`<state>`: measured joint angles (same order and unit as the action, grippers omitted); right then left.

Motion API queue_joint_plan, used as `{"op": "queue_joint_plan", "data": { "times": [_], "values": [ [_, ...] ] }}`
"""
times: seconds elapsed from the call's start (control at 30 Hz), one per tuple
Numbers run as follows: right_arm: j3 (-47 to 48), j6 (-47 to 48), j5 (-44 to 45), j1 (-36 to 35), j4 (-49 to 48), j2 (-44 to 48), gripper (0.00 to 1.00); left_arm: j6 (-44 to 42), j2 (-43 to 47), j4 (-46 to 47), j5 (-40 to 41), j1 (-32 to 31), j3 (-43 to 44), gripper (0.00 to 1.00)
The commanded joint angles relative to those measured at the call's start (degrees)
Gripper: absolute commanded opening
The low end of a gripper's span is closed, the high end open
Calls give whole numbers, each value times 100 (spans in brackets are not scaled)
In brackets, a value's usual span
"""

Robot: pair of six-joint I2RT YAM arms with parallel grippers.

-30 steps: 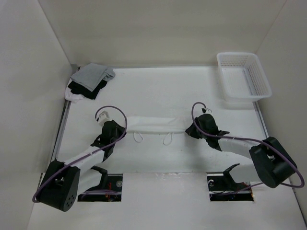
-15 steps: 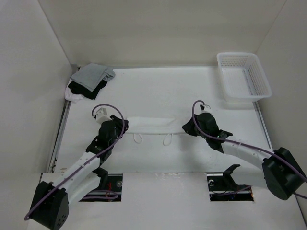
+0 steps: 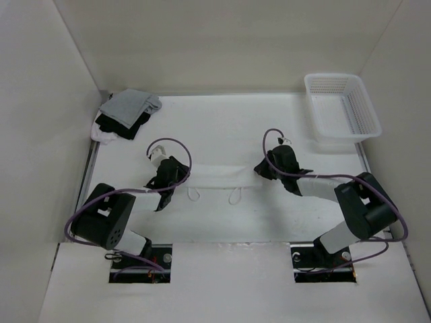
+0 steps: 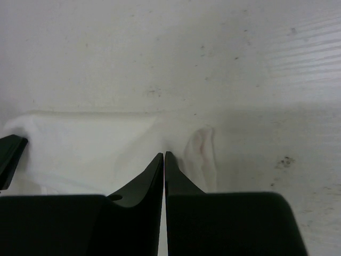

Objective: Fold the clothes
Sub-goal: Fold the tank top

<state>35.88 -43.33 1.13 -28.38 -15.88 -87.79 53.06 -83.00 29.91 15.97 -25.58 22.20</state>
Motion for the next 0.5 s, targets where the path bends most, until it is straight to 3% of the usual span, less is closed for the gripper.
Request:
{"op": "queue_joint_plan", "data": {
  "times": [0.0, 0.33, 0.47],
  "values": [
    [-168, -175, 10, 293, -416, 51, 6, 73, -93, 928, -32, 233, -233, 24],
    [-388, -246, 10, 487, -258, 165, 7, 310, -94, 1298, -313, 489, -470, 27],
    [-669, -281, 247, 452, -293, 770, 15, 389, 494, 1246, -357, 497, -628, 31]
  ]
}}
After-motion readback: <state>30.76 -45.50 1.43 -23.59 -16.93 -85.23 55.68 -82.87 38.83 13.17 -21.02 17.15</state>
